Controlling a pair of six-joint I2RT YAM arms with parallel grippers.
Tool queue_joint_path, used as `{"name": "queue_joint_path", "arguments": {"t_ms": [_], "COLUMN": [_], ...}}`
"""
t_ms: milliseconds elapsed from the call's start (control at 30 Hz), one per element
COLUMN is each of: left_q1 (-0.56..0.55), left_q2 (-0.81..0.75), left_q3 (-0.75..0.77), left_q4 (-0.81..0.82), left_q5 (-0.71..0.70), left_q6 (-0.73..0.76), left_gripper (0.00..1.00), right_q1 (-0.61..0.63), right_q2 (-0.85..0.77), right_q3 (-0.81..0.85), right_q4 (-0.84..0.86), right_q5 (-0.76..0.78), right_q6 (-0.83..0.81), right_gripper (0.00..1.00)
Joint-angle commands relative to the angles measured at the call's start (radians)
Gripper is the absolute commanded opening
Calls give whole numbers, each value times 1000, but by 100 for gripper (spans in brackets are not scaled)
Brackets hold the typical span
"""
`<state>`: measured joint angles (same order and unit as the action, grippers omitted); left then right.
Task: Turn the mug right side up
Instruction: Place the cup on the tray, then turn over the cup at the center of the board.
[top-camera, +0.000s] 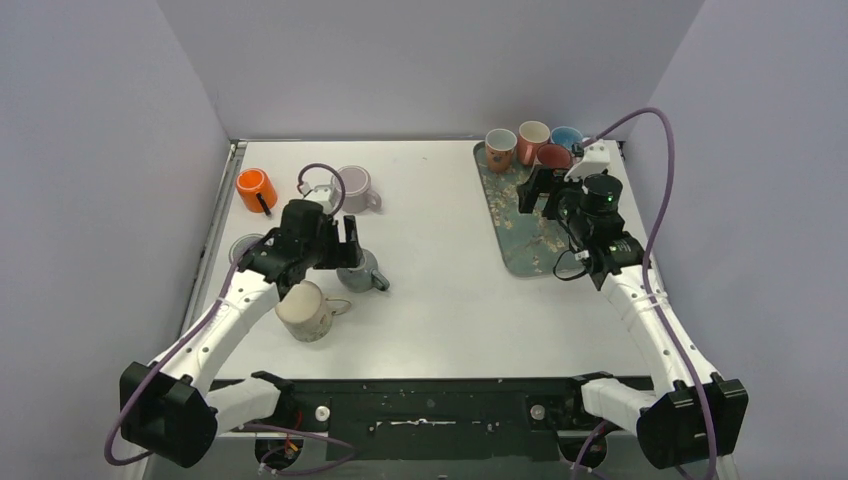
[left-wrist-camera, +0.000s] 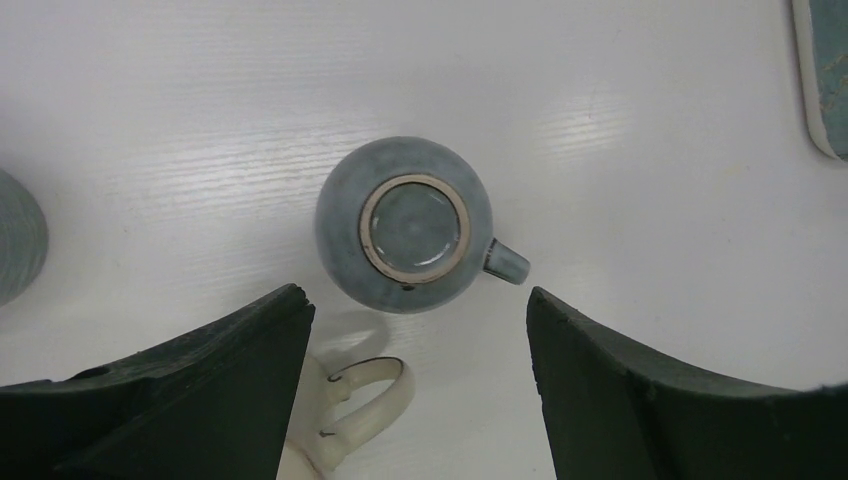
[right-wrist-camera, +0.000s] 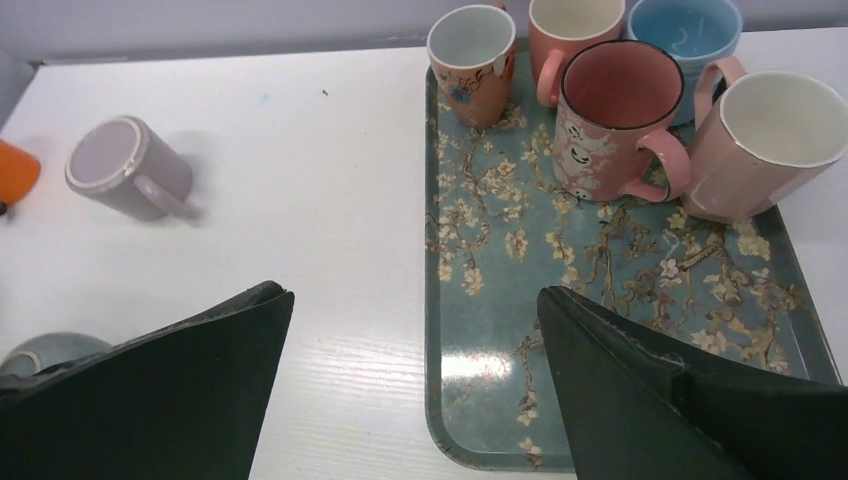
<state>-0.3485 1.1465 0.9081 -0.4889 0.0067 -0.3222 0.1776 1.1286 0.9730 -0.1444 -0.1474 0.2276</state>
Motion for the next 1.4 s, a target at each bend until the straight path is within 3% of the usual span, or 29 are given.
{"name": "queue_joint_path", "arguments": {"t_ms": [0, 167, 367, 567, 667, 767, 933, 1133, 1367], "left_q1": [-142, -287, -293, -293, -294, -285, -253, -227, -217], "left_q2": [0, 77, 106, 152, 221, 298, 350, 398, 403], "left_q3": [77, 89, 42, -19, 3, 39, 51, 95, 67], "left_q4": [-16, -12, -2, 100, 56, 32, 141, 119, 145], "left_q5": [-146, -251, -391, -354, -390, -420, -370, -457, -465], "left_q6": [-173, -327, -481, -576, -618, -631, -542, -495, -472], "left_gripper": [76, 76, 81, 81, 81, 84, 84, 75, 45], "right_q1": [-5, -24, -42, -41, -41, -41, -42, -41, -41], "right_q2": [-16, -32, -119, -136, -136, -123, -87, -51, -11], "right_q3": [41, 30, -19, -6, -28, -52, -49, -66, -71], "right_q4": [-6, -14, 25, 8, 37, 83, 85, 119, 158], "right_q5": [71, 62, 36, 25, -1, -41, -79, -145, -204], "right_q6": [103, 188, 241, 258, 281, 314, 322, 344, 356], "right_gripper": [100, 100, 100, 100, 100, 100, 100, 100, 99]}}
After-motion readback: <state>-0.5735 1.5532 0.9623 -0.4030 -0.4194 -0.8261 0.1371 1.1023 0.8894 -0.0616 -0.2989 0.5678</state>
